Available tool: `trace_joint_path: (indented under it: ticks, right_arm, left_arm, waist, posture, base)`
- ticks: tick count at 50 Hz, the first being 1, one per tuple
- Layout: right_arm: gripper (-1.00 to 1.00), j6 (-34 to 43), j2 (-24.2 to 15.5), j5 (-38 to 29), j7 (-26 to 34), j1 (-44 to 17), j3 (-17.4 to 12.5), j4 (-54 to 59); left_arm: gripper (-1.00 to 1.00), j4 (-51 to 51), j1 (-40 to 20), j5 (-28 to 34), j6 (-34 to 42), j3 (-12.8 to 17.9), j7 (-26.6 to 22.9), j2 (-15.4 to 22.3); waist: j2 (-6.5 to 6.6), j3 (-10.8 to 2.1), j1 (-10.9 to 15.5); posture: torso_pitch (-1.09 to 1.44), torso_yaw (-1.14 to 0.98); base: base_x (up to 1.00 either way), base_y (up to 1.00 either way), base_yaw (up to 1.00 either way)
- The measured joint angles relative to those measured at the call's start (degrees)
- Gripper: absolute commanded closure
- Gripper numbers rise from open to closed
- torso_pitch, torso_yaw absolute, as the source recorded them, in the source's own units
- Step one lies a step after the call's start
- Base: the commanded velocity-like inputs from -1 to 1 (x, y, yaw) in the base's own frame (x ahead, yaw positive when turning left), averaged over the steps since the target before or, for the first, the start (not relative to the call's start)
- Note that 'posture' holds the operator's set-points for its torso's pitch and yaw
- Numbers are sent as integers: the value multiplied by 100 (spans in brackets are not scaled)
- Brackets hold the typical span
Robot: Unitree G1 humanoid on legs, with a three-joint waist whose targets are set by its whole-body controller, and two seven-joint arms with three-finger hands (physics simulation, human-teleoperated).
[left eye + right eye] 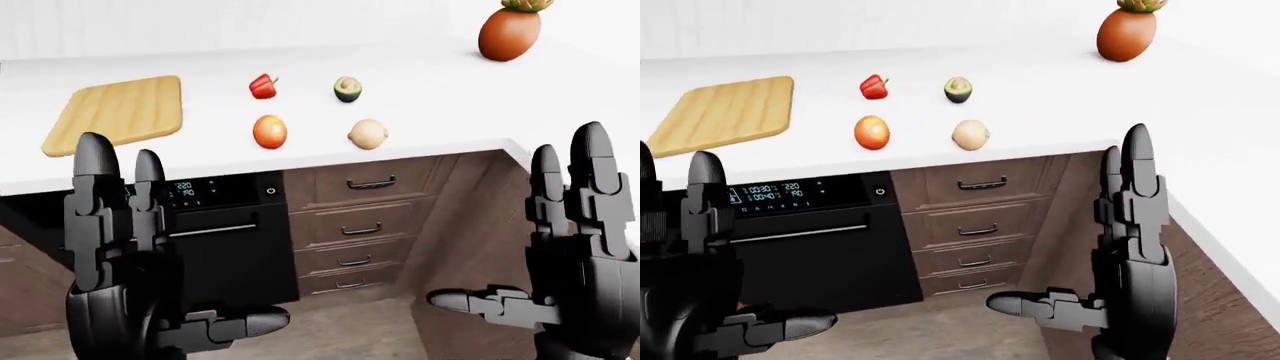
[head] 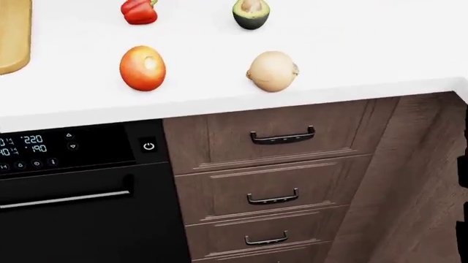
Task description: Place the avocado, onion, tomato and bell pepper on the cutting board.
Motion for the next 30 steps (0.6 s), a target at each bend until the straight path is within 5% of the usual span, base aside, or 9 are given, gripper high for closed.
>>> trace_joint_path:
  ticks: [11,15,22,28,30]
  right_arm:
    - [-100,-115,-23,-117,-18,-3,108,28]
    - [-100,-149,-25,-130,-29,-45,137,5]
    - [-100,-130,-22,-205,-1,-19,195,67]
    - [-100,-180,-24,-213,-8,-35,227,-41]
    - [-100,-179,-60,-215,-32,-41,159,16]
  left_arm:
    - [-100,-45,29,56,-112,-36,12,25]
    - [-100,-49,11,55,-120,-26,26,44]
    - [-100,-7,45,42,-78,6,60,62]
    - [-100,-83,56,37,-150,5,51,68]
    - [-100,-4,38,49,-161,-76,24,27]
  waist:
    - [369,149,50]
    - [626,98,55]
    - [397,111,111]
    - [-28,63,205]
    - [27,96,99]
  posture:
    - [0,0]
    - [0,0]
    - [0,0]
    - [0,0]
    - [0,0]
  base:
    - [12,-6,0]
    - [21,0,0]
    - [35,0,0]
    - [41,0,0]
    - [41,0,0]
